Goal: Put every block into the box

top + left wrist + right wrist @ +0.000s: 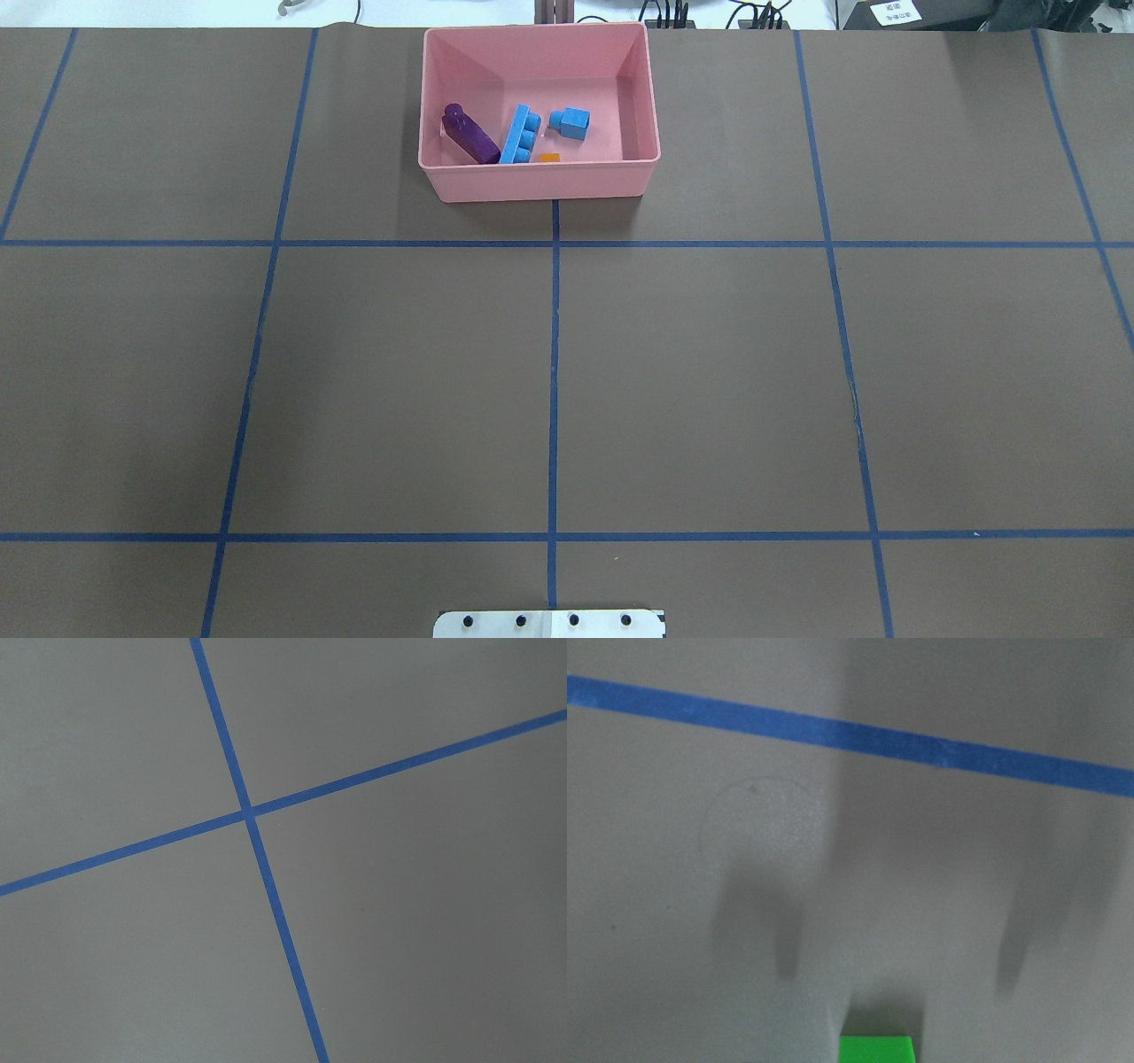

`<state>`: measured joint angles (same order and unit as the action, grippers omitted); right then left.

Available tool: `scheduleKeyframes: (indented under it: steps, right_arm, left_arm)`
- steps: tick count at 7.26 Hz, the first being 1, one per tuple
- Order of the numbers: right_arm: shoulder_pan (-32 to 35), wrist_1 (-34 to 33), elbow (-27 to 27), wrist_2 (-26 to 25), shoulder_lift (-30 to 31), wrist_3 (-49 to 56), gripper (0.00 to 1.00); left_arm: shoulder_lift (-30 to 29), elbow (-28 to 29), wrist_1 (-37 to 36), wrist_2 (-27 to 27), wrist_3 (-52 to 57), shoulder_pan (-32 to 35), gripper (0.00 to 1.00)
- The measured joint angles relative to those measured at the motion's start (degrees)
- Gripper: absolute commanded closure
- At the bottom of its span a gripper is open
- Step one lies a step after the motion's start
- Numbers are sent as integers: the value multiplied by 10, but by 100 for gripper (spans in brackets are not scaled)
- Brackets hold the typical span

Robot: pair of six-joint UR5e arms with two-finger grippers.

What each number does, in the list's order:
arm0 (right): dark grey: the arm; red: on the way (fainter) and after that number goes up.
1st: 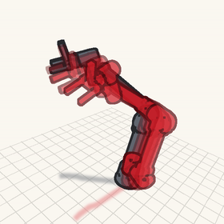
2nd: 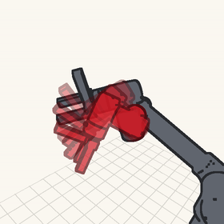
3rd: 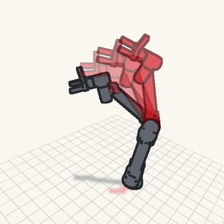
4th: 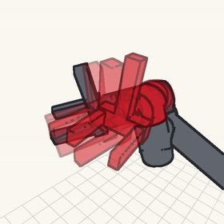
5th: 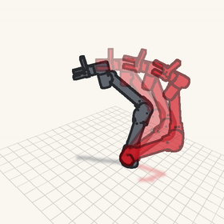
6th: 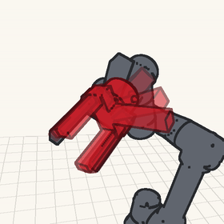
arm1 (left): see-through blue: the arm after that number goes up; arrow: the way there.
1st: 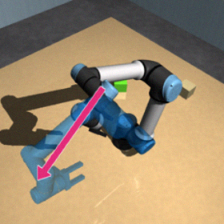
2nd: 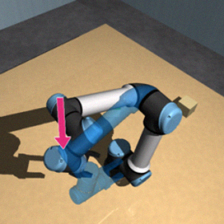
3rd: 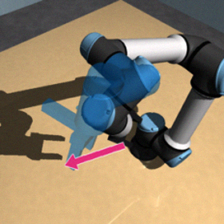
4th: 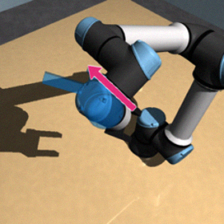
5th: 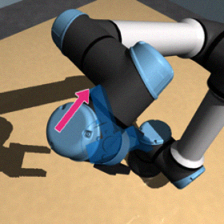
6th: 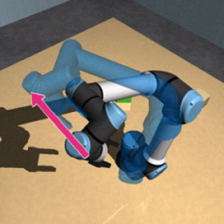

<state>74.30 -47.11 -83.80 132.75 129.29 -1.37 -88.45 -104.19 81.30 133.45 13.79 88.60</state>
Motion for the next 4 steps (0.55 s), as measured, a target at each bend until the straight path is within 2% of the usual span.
scheduleKeyframes:
  steps: [2,4]
  right_arm:
    - [-9,0,2,0,3,6,39]
    - [-19,0,4,3,6,9,40]
  left_arm:
    - [0,0,0,0,1,1,0]
    - [1,-2,0,0,3,1,0]
